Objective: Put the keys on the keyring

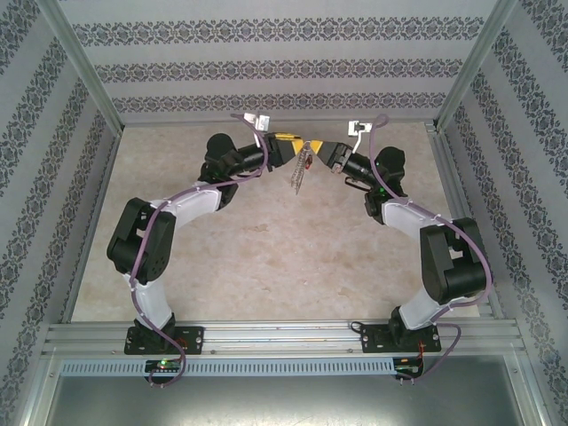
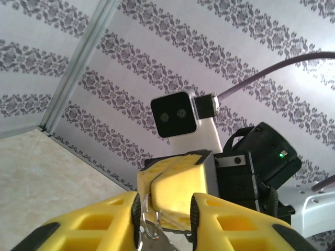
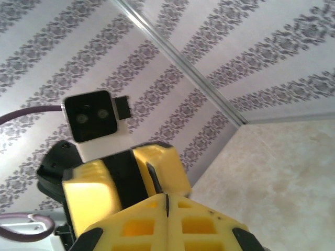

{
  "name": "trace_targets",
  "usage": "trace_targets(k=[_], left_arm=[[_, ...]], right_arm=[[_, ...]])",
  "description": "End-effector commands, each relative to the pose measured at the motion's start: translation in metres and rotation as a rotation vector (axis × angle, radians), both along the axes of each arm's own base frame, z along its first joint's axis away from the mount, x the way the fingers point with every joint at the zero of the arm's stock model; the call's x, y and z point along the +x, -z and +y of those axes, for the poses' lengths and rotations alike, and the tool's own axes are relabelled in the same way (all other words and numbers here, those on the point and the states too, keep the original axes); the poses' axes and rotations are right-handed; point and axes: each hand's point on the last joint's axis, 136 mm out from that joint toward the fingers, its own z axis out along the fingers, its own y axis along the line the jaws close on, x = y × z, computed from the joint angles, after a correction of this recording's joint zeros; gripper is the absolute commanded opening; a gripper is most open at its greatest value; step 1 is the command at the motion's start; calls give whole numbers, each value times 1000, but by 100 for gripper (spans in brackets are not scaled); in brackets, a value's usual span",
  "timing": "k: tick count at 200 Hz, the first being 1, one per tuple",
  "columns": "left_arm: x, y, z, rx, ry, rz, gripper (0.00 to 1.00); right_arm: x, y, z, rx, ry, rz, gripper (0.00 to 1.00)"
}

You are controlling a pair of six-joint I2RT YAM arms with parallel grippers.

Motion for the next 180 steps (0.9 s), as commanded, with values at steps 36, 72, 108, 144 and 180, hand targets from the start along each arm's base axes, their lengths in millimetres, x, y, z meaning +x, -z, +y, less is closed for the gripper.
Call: trace_targets(k=[36, 72, 108, 144, 180], left_arm=[[4, -10, 29, 95, 12, -71, 45], [4, -5, 27, 150, 74, -60, 46], [7, 3, 24, 185, 106, -37, 46], [6, 14, 17, 192, 158, -6, 44], [-1, 24, 9, 206, 212, 11, 43]], right_arm=[[0, -10, -5, -267, 4, -107, 0], [-5, -6, -5, -424, -16, -151, 0], [-13, 1, -1, -538, -47, -193, 0], [-25, -2, 7, -531, -125, -222, 0], [-29, -3, 12, -510, -165, -221, 0]])
